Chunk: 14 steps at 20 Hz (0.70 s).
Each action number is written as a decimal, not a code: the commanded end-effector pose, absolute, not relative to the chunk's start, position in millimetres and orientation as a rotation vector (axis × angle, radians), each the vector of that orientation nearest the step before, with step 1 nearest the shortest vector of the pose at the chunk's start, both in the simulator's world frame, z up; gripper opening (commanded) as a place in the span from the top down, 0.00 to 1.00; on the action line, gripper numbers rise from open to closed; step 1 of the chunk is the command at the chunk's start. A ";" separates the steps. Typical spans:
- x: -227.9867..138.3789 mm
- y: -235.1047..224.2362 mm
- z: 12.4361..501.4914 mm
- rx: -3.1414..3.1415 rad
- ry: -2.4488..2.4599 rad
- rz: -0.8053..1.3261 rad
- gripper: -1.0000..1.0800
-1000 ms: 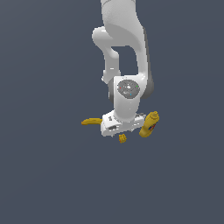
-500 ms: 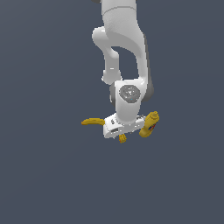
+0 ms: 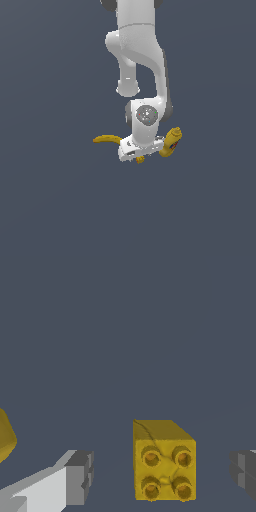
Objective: Pick up a designated object from a clutter of objects.
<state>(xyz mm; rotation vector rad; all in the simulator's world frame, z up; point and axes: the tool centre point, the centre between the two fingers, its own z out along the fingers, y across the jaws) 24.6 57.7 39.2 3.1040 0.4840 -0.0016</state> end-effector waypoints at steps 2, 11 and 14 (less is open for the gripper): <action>24.8 57.7 26.2 3.104 0.485 -0.001 0.04; 25.4 58.0 22.0 3.104 0.486 0.000 1.00; 25.4 58.0 22.0 3.104 0.486 0.000 1.00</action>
